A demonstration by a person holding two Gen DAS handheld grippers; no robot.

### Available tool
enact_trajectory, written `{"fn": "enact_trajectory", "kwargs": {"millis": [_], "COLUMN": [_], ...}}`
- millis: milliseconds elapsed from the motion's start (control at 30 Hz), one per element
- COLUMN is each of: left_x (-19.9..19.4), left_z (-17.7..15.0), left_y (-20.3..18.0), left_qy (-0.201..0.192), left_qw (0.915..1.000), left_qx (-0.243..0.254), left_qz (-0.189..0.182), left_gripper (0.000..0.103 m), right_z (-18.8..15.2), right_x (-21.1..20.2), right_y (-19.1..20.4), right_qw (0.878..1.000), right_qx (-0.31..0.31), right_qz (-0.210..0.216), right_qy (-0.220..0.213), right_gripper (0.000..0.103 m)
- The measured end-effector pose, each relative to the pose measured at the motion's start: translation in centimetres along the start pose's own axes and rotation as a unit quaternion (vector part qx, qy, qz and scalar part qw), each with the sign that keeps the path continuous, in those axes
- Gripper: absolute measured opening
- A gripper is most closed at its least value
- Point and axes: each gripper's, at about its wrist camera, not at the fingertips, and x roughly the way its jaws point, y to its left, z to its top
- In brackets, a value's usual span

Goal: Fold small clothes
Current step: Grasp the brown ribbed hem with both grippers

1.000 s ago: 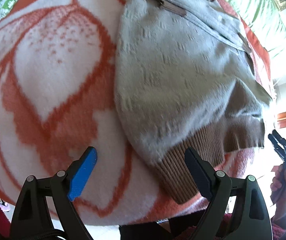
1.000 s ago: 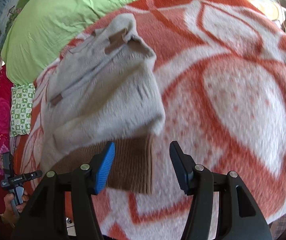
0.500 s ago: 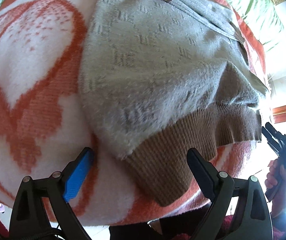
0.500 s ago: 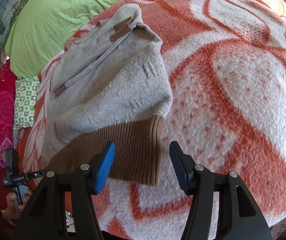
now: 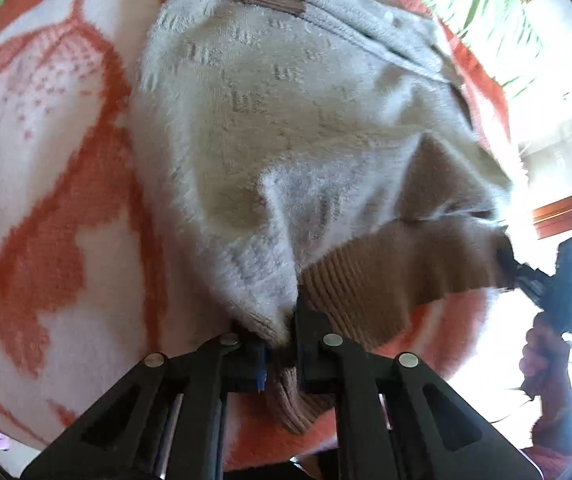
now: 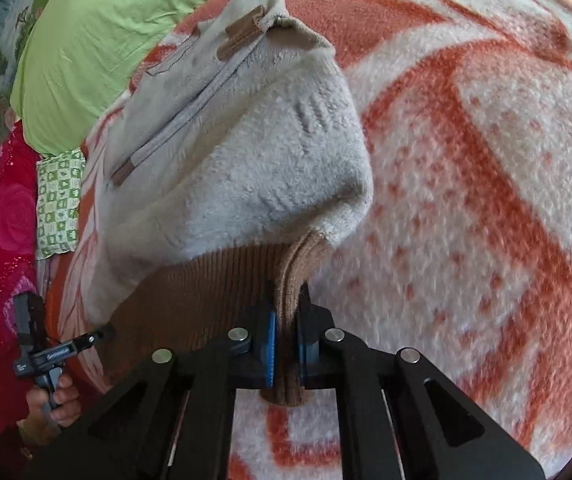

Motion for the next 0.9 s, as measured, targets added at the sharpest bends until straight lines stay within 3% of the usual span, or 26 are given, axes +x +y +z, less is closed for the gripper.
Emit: {"fn": "enact_trajectory", "kwargs": {"millis": [167,400,633,900], "left_x": [-3.5,-4.0,-6.2,-9.2], "left_z": [-2.0,-2.0,1.2,8.9], "left_y": [-0.3,1.0,0.1,-0.6], "left_qy": [-0.030,-0.024,-0.059,-0.132], "left_qw": [0.9988,0.9979,0.9951,0.9875], "left_qx": [0.031,0.018,0.025,0.019], "left_qz": [-0.024,-0.057,-0.076,-0.084], "left_gripper": [0.007,0.007,0.007,0.007], "right_z": [-2.9,-4.4,-2.2,5.2], "right_x": [-4.8,-7.1,-7.3,-8.5], "right_y": [-0.3,-2.2,-0.1,2.7], "right_qw": [0.999,0.998,0.995,0.984], "right_qx": [-0.033,0.005,-0.002,-0.006], "right_qz": [0.028,0.061,0.097,0.144], "right_qy": [0.006,-0.005,-0.029,-0.108], "right_gripper": [0.007,0.007,0.007,0.007]}}
